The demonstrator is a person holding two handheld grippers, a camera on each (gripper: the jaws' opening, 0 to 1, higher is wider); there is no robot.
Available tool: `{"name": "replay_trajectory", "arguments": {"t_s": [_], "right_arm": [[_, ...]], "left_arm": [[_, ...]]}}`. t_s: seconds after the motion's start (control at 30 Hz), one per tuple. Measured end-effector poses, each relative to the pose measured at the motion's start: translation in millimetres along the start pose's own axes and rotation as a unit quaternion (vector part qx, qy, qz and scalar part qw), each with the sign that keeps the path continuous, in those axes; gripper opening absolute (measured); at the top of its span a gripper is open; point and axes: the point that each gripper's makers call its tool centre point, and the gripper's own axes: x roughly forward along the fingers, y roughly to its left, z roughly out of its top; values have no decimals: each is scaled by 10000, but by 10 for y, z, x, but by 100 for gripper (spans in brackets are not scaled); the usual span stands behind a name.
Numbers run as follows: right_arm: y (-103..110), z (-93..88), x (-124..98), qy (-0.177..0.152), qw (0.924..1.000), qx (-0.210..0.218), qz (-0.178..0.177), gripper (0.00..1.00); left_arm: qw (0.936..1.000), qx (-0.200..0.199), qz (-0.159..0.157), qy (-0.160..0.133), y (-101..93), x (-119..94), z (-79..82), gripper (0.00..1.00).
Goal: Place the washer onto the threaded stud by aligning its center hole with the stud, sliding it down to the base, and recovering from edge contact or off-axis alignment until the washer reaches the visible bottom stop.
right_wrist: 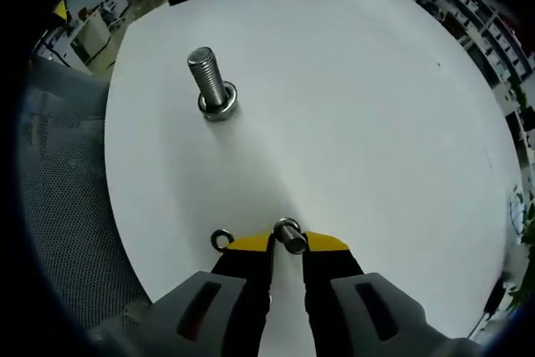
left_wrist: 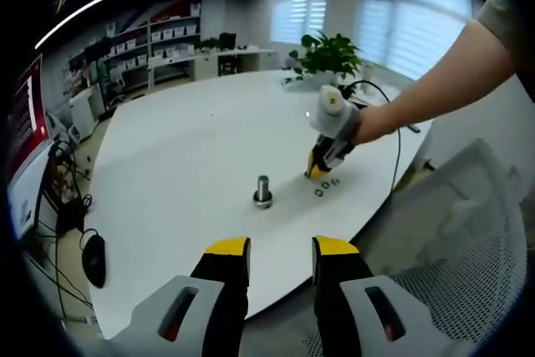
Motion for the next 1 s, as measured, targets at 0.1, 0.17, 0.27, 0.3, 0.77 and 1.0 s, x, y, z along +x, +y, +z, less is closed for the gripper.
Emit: {"name": "replay_trajectory", "arguments": {"t_s": [0.1, 0.17, 0.27, 0.3, 0.77, 1.0], "right_arm": [[-11, -42, -33, 18, 10000, 26, -21, 17], [-26, -71, -50, 12, 10000, 39, -39, 19], [-12, -153, -93, 56, 9999, 131, -21, 20], [-8, -180, -101, 78, 9999, 140, -19, 21], [167, -520, -131, 245, 9990, 327, 178, 26], [223, -561, -108, 224, 9981, 521, 241, 26]], "left_arm": [[10000, 14, 9, -16, -1, -1, 8, 28], [10000, 18, 19, -15, 2, -1, 6, 28], [10000, 14, 18, -21, 1, -1, 8, 28], [10000, 21, 21, -18, 0, -2, 8, 28], [10000, 79, 18, 10, -10, 1, -2, 28], [9999, 132, 17, 27, -20, -2, -8, 28]]}}
